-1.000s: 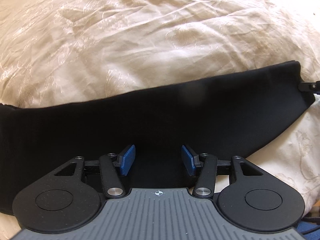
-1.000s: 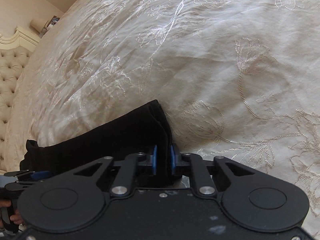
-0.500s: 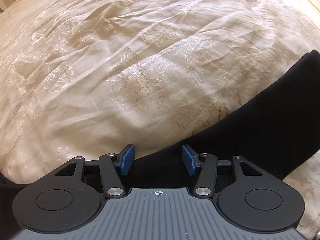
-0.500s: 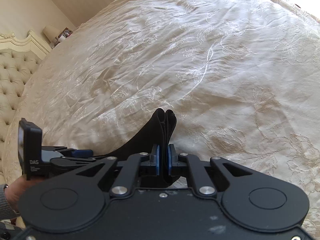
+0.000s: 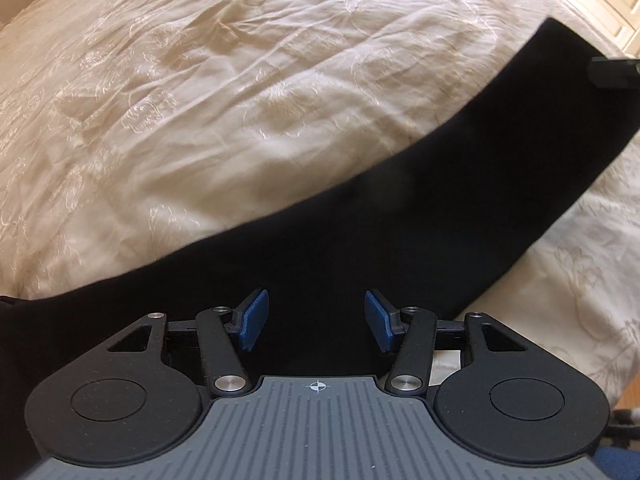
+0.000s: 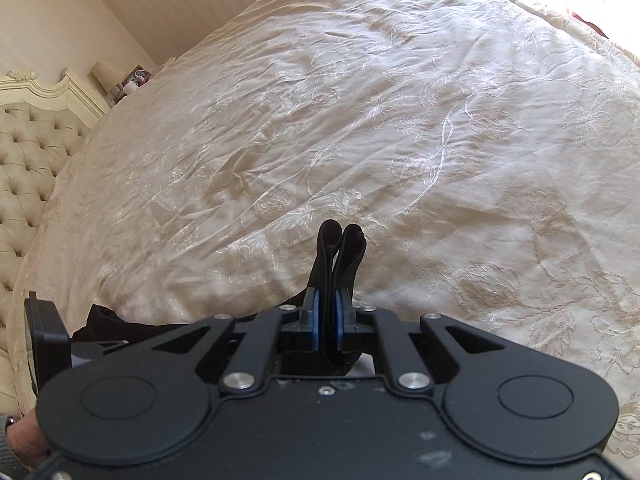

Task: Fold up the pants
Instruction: 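Lift the hem end and fold it over toward the waistband with the right tool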

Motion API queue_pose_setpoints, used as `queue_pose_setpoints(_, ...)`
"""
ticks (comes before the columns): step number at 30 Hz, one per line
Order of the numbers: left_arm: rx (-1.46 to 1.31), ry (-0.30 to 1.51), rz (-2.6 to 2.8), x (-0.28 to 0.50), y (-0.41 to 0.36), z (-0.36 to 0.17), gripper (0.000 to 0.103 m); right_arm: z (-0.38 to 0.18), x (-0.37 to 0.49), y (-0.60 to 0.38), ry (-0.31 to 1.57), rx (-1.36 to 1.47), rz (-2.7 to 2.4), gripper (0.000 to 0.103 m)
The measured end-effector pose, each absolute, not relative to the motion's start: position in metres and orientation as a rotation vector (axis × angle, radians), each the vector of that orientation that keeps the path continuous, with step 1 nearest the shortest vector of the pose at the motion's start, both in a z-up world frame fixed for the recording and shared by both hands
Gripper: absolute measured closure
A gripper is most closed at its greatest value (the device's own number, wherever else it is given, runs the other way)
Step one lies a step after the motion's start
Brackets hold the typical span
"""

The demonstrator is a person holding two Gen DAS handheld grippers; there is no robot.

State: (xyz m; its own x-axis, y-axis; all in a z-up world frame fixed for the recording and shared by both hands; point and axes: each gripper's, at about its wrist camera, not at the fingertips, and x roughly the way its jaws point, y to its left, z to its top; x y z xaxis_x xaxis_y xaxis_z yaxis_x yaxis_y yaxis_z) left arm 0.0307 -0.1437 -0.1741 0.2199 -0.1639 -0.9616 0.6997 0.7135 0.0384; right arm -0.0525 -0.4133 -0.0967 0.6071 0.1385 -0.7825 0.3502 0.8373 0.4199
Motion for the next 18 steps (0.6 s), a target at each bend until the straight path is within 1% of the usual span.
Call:
queue_pose_setpoints(5,0.619,1.178,-0.686,0.018,-0.152,-0.197,0.051,-0.088,-0.049,-0.391,0.925,0.549,-0.151,0.094)
queue_pose_setpoints(9,0.614,1.163,-0.747,0.024,-0.150,-0.188,0.051,-0.074,-0.045,-0.363,0.913,0.522,-0.151,0.094)
queue_pose_setpoints(14,0.510,1.159,-0.744,0.040,-0.110,-0.165,0.051,-0.052,-0.038,-0.322,0.869,0.522,-0.137,0.094)
queue_pose_setpoints(18,0.372,1.174,-0.678,0.063,-0.057,-0.144,0.051,-0.040,-0.026,-0.271,0.856,0.488,-0.089,0.093)
